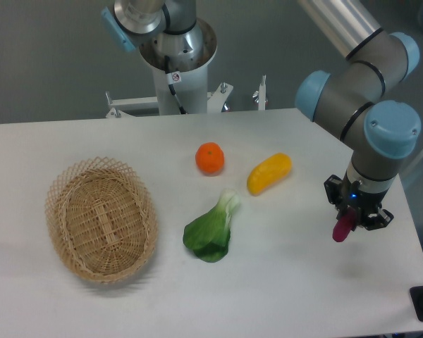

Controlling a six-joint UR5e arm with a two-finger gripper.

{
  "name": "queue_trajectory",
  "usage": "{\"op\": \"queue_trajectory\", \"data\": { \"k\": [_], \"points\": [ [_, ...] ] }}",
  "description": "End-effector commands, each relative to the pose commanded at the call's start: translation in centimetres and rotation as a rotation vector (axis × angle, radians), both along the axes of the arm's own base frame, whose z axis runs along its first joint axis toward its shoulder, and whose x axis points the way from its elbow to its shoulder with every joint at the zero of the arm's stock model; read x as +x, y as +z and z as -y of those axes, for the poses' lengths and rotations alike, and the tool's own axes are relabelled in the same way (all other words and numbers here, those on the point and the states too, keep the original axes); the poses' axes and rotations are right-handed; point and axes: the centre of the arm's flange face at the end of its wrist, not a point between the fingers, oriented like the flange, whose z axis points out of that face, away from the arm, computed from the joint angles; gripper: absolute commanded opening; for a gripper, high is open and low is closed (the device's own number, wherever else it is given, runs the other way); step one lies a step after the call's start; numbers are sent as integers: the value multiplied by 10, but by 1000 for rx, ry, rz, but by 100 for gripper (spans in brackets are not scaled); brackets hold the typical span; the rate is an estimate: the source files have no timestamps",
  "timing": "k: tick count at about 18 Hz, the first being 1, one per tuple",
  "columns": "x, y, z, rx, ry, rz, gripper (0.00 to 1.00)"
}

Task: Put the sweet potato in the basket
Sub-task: 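Lift the held purple sweet potato with the gripper and start moving toward the basket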

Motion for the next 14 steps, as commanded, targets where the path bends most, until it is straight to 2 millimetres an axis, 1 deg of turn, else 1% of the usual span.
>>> {"op": "queue_trajectory", "data": {
  "k": [2,7,11,12,14],
  "points": [
    [2,-2,0,-2,2,4,30],
    [8,0,-5,-4,-4,3,30],
    [30,-4,-34,2,52,12,30],
    [38,-9,-43,-6,53,14,30],
    [59,-8,-63,-15,19,12,30]
  ]
}}
